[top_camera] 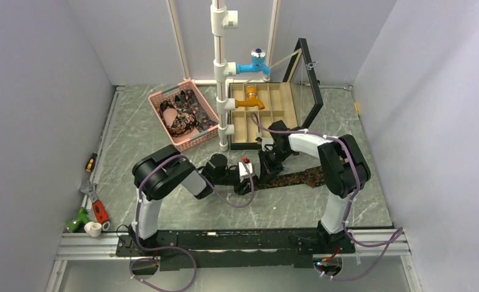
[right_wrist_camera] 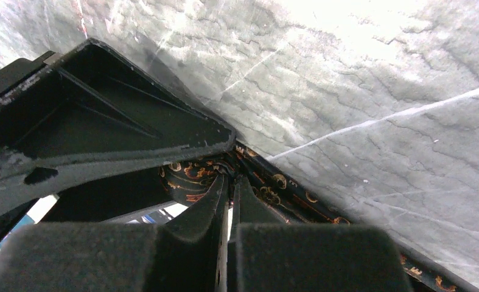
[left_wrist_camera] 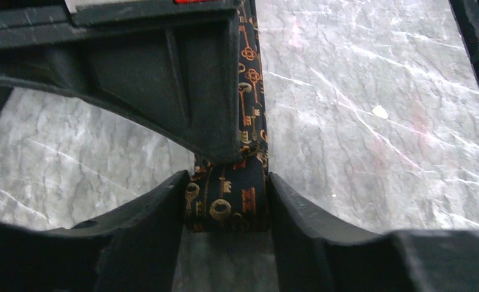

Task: Roll the ties
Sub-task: Roll the tie at the center of the board.

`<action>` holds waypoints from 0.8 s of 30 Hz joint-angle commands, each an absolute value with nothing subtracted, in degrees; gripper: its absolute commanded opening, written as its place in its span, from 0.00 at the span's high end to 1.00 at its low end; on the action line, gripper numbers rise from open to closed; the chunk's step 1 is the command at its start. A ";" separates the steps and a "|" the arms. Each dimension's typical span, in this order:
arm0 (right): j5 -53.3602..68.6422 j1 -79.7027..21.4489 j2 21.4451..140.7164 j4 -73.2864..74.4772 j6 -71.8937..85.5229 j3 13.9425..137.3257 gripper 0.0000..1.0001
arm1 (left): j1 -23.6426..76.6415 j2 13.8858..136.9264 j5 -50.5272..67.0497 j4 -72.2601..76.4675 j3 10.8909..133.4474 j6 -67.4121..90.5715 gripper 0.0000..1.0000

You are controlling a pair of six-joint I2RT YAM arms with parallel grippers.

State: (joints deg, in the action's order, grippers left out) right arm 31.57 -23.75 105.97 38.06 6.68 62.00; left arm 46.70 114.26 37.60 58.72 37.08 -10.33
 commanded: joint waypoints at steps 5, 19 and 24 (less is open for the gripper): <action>25.58 -24.49 106.15 33.25 4.34 59.47 1.00 | 48.21 112.48 31.50 41.92 36.72 -13.66 0.73; 39.84 -22.32 99.11 37.80 8.45 62.28 0.55 | 47.83 102.44 23.15 12.31 39.59 -21.80 0.77; 46.79 -23.21 101.31 33.99 12.64 62.35 0.55 | 47.89 103.70 22.87 11.62 40.48 -21.88 0.76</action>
